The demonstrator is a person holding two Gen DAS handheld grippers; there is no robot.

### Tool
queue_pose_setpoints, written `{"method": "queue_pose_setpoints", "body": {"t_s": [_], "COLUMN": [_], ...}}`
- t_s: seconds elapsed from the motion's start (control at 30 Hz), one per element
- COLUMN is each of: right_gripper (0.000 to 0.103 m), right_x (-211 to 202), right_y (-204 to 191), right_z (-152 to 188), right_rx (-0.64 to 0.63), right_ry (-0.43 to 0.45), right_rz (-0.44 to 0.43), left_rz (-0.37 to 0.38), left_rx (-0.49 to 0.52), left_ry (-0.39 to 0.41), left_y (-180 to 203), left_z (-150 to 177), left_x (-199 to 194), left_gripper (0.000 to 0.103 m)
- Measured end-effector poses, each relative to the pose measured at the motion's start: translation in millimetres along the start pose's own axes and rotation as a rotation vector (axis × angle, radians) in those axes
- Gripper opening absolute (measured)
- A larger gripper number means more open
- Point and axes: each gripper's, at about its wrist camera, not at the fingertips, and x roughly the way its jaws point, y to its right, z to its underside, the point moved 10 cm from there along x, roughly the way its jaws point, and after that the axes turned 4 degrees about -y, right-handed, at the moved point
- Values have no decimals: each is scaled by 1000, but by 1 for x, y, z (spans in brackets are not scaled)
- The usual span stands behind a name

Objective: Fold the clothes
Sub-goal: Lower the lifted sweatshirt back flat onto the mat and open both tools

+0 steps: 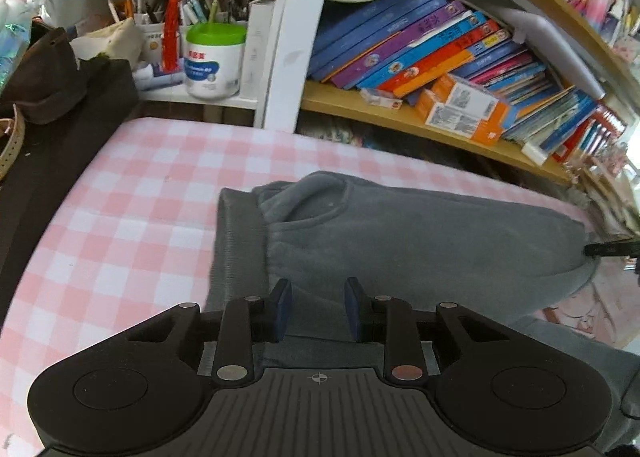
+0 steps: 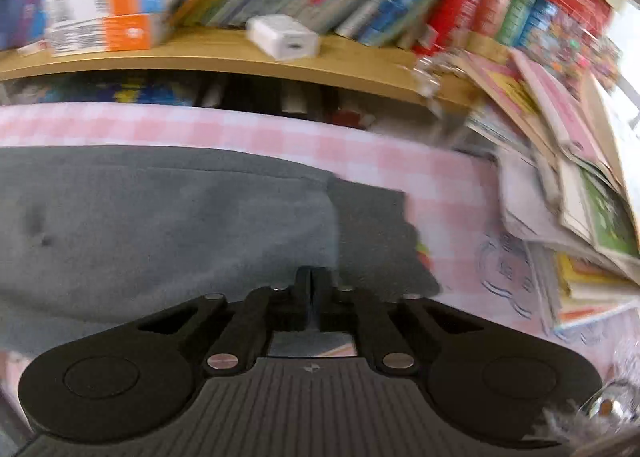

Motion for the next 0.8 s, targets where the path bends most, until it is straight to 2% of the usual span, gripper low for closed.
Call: {"method": "queue_pose_setpoints", "body": {"t_s": [0.03, 0.13, 0.2, 0.27, 0.33, 0.43, 0.53, 0.6, 0.7, 0.8], "right_gripper": [26, 26, 26, 26, 28, 28, 28, 26, 22, 11], "right_x": [-9, -41, -62, -84, -105, -134, -146, -147, -138, -136], "right_y": [-1, -7, -15, -22, -29, -37, -33, -30, -21, -8], "right_z": [1, 14, 38, 63, 87, 124, 168, 191, 212, 218], "right_rx": [1, 17, 0, -18, -35, -56, -14, 45, 135, 201], "right_ry": [26, 68, 59, 51, 42, 24, -24, -55, -94, -86], "right_rz": [-14, -72, -90, -107, -124, -139, -121, -127, -110, -97], "left_rz": [14, 39, 42, -11, -69, -115, -131, -128, -54, -56], "left_rx": [9, 43, 53, 30, -5, -137, -165, -136, -57, -16], "left_ry": [-4, -27, -47, -71, -77, -35, -28, -14, -12, -83], "left_y": [4, 17, 22, 12, -2, -28, -36, -29, -8, -7], "left_z": [2, 8, 11, 14, 15, 15, 19, 21, 33, 59], "left_x": [0, 6, 15, 29, 41, 37, 28, 16, -8, -14], "left_gripper": [27, 27, 27, 27, 19, 6, 5, 5, 7, 7]}}
